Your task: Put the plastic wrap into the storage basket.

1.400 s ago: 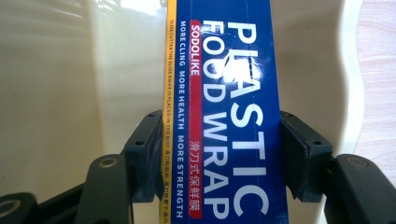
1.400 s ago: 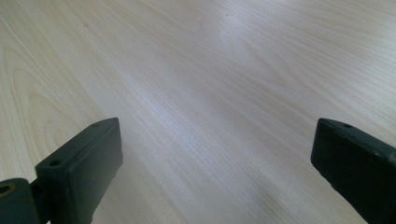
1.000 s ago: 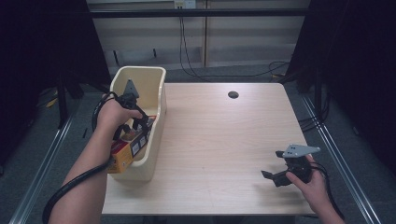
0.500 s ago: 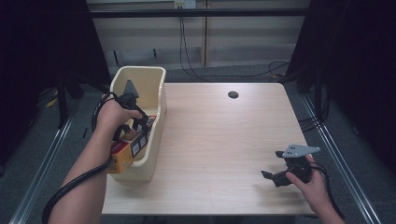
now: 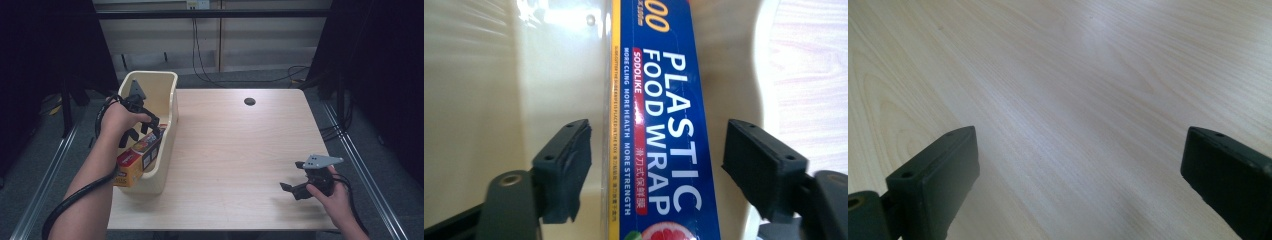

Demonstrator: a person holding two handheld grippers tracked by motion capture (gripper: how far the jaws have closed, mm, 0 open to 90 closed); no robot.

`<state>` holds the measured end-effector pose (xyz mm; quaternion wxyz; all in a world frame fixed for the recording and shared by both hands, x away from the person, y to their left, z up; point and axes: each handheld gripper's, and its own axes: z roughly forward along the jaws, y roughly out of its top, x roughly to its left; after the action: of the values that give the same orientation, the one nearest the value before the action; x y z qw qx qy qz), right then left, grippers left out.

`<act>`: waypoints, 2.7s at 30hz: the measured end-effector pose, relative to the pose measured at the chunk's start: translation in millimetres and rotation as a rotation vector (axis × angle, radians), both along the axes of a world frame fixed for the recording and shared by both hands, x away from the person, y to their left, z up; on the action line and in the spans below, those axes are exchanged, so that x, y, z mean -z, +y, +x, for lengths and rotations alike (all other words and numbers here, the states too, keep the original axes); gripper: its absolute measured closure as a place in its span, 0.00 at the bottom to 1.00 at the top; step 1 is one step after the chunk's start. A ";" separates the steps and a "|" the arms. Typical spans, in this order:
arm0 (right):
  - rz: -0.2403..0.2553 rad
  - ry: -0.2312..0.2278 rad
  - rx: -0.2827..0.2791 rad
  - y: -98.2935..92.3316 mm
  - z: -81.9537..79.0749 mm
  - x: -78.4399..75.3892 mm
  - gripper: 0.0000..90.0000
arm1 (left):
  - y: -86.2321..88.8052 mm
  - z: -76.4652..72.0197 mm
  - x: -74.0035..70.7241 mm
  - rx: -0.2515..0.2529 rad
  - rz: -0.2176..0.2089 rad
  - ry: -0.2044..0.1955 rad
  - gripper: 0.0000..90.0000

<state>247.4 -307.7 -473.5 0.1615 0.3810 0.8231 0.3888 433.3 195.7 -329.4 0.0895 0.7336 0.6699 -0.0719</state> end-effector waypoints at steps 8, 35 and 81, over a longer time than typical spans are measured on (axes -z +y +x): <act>-0.003 -0.001 -0.002 0.1 -0.1 -0.1 0.02 | -2.2 -2.2 -13.2 0.017 -0.011 -0.038 0.19; 0.005 -0.006 -0.005 0.3 0.4 -1.9 0.02 | -50.3 -15.0 -50.0 0.142 -0.104 -0.123 0.15; -0.001 -0.003 -0.022 3.8 0.2 -0.5 0.03 | -138.3 -24.0 1.2 0.316 -0.195 -0.132 0.14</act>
<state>247.6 -303.9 -473.1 0.1585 0.3713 0.8274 0.3905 409.3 57.4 -330.7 0.1915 0.8206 0.5289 -0.1015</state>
